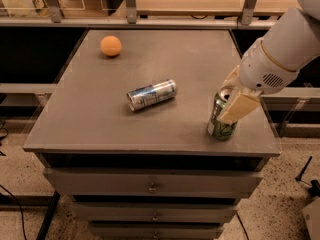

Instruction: Move green can near orange

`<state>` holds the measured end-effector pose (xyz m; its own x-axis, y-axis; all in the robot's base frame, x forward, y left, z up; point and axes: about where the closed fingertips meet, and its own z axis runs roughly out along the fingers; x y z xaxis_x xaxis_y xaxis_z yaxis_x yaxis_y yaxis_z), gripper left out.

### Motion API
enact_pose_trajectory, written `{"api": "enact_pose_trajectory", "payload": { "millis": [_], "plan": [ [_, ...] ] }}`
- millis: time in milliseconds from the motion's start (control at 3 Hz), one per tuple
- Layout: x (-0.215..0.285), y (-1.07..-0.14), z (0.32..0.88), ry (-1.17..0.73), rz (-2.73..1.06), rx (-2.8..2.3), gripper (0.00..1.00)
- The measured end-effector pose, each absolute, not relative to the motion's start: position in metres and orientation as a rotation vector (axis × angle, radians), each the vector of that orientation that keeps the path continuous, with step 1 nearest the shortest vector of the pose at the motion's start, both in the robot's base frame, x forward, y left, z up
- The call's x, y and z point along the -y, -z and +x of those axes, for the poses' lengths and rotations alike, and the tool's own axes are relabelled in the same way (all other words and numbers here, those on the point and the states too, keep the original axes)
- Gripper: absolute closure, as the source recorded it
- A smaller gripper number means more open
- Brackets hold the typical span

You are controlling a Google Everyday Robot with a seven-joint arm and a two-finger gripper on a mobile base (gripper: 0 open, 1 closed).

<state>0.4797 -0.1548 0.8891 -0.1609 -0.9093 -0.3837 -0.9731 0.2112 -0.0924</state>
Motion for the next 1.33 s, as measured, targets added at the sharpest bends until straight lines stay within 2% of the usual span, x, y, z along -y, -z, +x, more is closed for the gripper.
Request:
{"api": "enact_pose_trajectory", "payload": {
  "millis": [333, 667, 1333],
  "plan": [
    [0.154, -0.892, 0.480, -0.248, -1.756, -2.131, 1.00],
    [0.142, -0.904, 0.495, -0.253, -1.775, -2.084, 1.00],
    [0.086, -0.942, 0.567, -0.206, -1.886, -1.954, 1.00]
  ]
}}
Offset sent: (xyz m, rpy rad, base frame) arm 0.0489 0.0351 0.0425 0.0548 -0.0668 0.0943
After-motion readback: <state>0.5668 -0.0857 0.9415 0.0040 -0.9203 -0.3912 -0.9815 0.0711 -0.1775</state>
